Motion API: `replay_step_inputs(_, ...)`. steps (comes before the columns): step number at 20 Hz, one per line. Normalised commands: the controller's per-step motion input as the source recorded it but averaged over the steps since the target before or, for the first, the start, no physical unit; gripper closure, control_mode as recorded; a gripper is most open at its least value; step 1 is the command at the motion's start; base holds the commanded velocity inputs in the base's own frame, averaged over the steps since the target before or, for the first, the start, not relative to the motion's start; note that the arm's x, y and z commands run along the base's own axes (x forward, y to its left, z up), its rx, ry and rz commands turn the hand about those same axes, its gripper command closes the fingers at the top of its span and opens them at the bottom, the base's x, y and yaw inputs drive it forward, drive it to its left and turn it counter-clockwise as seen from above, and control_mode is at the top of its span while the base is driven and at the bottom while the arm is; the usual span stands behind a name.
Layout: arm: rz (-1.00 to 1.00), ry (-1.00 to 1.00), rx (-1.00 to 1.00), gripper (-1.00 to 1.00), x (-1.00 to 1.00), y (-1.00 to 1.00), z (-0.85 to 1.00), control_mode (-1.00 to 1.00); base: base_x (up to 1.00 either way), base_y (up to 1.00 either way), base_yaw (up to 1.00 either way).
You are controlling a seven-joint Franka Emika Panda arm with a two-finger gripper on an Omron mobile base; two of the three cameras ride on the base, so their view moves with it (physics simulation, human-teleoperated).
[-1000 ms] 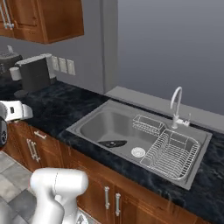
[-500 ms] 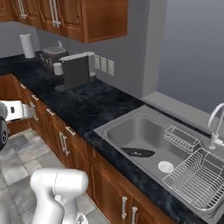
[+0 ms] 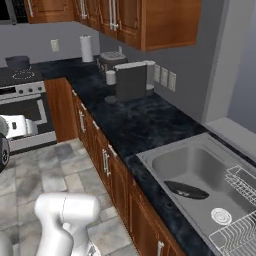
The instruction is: Move the pot and pan from the stove into the sink.
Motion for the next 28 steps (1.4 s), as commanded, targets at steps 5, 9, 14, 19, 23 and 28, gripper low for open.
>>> replay_step_inputs(5,0.0,0.0,0.0,-1.0,0.0,0.0,0.0,1.0,-0.18,0.15,0.44)
replay_step_inputs(9,0.0,0.0,0.0,-1.0,0.0,0.0,0.0,1.0,-0.17,0.17,0.44)
replay_step_inputs(14,0.0,0.0,0.0,-1.0,0.0,0.0,0.0,1.0,-0.23,0.14,0.43)
replay_step_inputs(19,0.0,0.0,0.0,-1.0,0.0,0.0,0.0,1.0,-0.22,0.0,0.19)
replay_step_inputs(23,0.0,0.0,0.0,-1.0,0.0,0.0,0.0,1.0,0.21,0.02,0.0)
replay_step_inputs(28,0.0,0.0,0.0,-1.0,0.0,0.0,0.0,1.0,0.82,0.12,-0.01)
